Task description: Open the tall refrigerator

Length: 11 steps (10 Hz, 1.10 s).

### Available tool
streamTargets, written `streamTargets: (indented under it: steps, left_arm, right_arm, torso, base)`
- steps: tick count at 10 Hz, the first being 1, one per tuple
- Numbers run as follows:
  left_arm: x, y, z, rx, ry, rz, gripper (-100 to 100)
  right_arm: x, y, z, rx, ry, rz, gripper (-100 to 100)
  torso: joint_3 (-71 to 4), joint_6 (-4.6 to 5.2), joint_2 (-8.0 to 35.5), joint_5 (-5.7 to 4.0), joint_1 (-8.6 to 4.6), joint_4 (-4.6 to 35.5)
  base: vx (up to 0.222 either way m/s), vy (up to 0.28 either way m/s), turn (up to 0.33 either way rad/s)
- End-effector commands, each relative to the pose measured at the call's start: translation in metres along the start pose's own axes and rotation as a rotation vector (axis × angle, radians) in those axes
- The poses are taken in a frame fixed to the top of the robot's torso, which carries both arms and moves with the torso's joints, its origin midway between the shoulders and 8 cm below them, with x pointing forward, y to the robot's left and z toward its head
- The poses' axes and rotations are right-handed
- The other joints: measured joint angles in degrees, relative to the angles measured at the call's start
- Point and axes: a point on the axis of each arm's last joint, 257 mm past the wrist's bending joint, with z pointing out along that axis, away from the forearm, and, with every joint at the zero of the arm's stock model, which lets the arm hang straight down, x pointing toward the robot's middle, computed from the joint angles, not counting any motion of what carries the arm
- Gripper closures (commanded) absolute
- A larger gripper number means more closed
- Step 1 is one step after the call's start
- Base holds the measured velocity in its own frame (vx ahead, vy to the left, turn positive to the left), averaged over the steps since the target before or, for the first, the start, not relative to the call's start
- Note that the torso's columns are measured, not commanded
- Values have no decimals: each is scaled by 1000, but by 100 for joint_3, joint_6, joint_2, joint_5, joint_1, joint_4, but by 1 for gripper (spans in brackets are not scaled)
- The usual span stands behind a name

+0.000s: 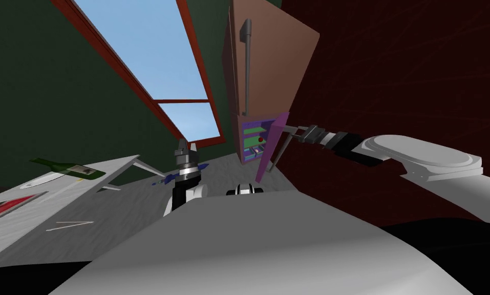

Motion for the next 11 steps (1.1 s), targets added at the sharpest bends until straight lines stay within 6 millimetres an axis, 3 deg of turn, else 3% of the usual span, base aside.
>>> streamTargets:
  steps: [1, 5, 6, 8, 11]
  left_arm:
    - [0, 0, 0, 0, 0, 0, 0]
    - [0, 0, 0, 0, 0, 0, 0]
    - [0, 0, 0, 0, 0, 0, 0]
    - [0, 0, 0, 0, 0, 0, 0]
    - [0, 0, 0, 0, 0, 0, 0]
  right_arm:
    - [-14, 16, 2, -30, -33, -7, 100]
    - [-42, 47, 4, -101, -97, -16, 100]
    - [-39, 37, 5, -76, -88, -15, 100]
    - [-59, 57, 6, -125, -133, -24, 100]
    - [-67, 68, 6, -148, -153, -26, 100]
  torso:
    - [7, 11, 2, -6, 13, -4]
    - [23, 17, 18, -18, -4, -12]
    - [35, 23, 36, -22, -13, -8]
    - [12, 8, 5, 4, 34, -5]
    - [1, 10, -4, -9, -7, -4]
  base:
    - [-61, -262, 50]
    - [-79, -299, 66]
    - [-46, -160, 36]
    - [14, -242, 82]
    - [-22, -268, 45]
